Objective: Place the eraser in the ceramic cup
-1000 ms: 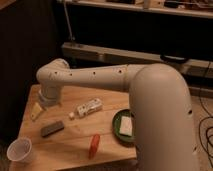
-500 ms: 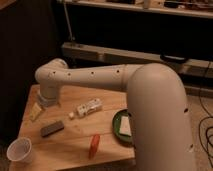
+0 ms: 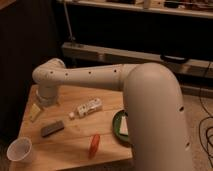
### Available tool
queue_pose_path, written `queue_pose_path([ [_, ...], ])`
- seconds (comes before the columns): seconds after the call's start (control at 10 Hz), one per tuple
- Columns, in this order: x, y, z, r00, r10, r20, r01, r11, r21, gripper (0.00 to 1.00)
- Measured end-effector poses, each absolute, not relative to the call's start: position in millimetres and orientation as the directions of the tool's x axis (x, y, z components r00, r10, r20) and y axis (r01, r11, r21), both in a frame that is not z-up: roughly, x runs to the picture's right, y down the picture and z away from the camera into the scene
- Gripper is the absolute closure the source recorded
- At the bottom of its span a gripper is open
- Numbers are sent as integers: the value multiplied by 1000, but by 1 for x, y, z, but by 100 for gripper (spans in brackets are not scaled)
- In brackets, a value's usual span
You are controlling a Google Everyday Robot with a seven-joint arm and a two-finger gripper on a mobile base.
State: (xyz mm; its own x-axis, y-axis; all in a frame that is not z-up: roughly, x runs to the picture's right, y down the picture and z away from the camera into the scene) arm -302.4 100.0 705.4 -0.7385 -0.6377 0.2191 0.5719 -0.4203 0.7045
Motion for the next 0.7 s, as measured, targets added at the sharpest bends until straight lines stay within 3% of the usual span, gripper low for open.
queue_pose_path([
  [0.3,-303,82,712,-840,-542,4,389,-598,701,20],
  [0.7,-290,72,710,-824,-551,-128,292,-608,738,20],
])
